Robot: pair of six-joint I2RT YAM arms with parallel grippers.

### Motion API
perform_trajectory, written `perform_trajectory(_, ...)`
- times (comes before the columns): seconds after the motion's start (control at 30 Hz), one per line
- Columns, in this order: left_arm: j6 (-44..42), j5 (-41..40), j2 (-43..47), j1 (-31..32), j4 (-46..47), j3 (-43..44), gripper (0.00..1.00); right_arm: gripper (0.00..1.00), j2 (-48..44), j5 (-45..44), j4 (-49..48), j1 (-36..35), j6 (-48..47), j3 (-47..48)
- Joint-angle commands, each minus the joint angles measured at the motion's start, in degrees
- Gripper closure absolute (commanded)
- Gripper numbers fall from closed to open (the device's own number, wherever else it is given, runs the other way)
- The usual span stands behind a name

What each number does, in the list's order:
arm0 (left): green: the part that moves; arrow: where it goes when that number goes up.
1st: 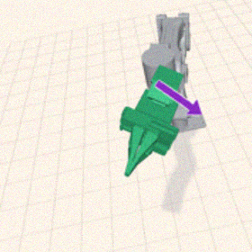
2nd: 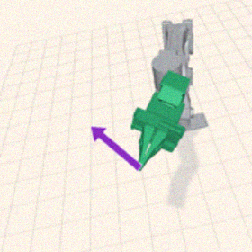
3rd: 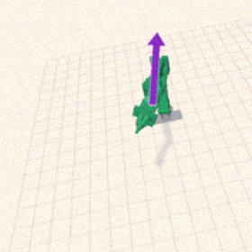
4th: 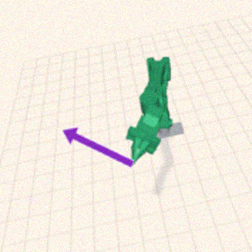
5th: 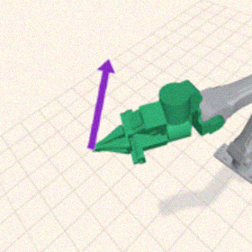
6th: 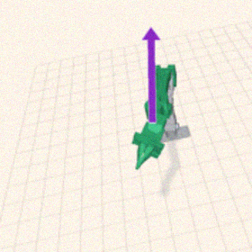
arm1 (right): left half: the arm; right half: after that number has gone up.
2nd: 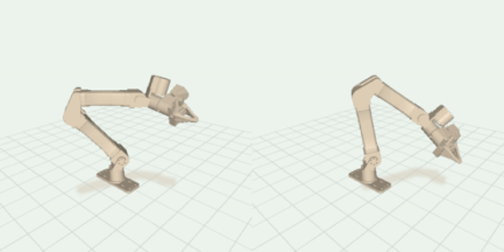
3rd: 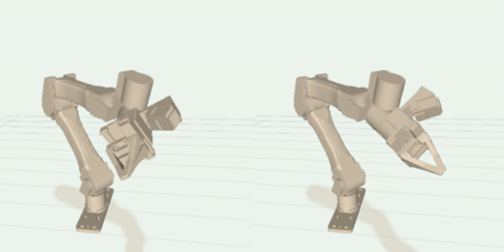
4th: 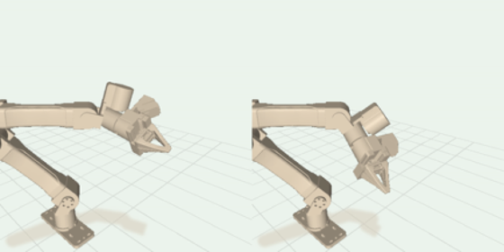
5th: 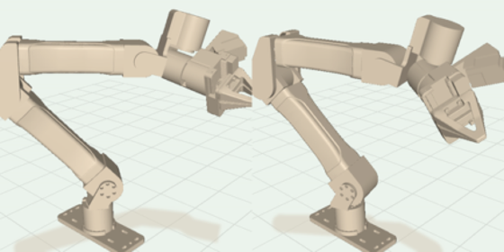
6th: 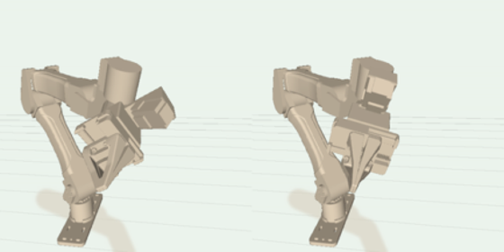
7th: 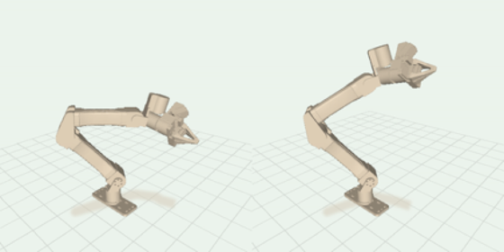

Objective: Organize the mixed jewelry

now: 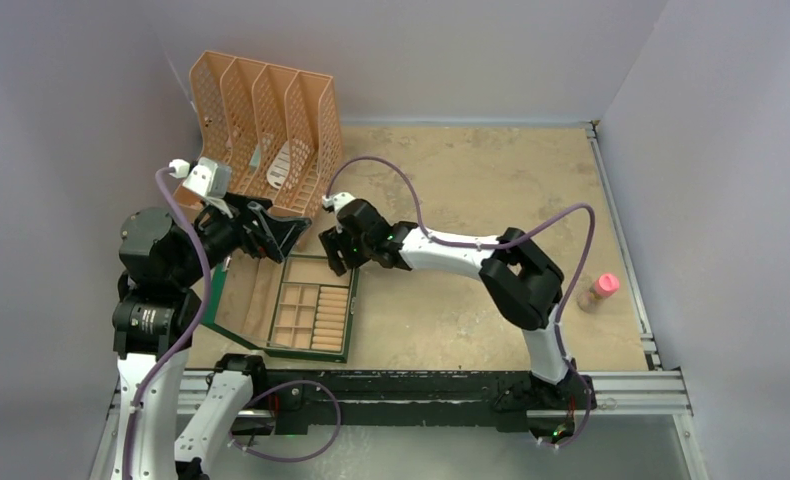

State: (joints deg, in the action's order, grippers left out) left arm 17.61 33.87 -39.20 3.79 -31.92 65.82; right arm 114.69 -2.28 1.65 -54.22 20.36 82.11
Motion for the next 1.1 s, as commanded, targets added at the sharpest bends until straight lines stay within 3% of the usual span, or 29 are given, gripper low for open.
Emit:
perform_trajectory(0.0, -1.1, -1.7, -0.6, 0.0, 0.8, 2.0, 0.02, 0.33, 1.6, 0.7, 4.6, -1.3, -11.0, 4.9)
perform_trajectory(0.2, -1.0, -2.0, -1.3, 0.0, 0.9, 2.4, 0.02, 0.58, 2.6, -3.7, 5.5, -1.4, -11.6, 6.2)
perform_trajectory(0.37, -1.0, -2.3, -1.6, 0.0, 0.8, 2.3, 0.02, 0.58, -1.0, -4.9, 4.6, -1.3, -11.6, 1.1)
perform_trajectory(0.4, -1.0, -2.3, -1.7, 0.0, 0.8, 2.2, 0.02, 0.73, -1.9, -5.3, 4.2, -1.3, -13.5, -0.4)
perform_trajectory(0.53, -0.7, -2.5, -1.8, 0.0, 1.1, 2.0, 0.02, 0.85, -5.5, -6.5, 3.6, 0.3, -18.4, -5.5)
perform_trajectory(0.8, 0.0, -2.5, -2.3, 0.0, 1.6, 1.6, 0.03, 0.9, -15.4, -5.9, 0.7, 7.2, -18.9, -16.2)
perform_trajectory(1.07, 0.7, -2.6, -3.2, 0.0, 2.3, 1.4, 0.03, 0.89, -21.4, -8.5, 1.2, 9.5, -15.8, -22.3)
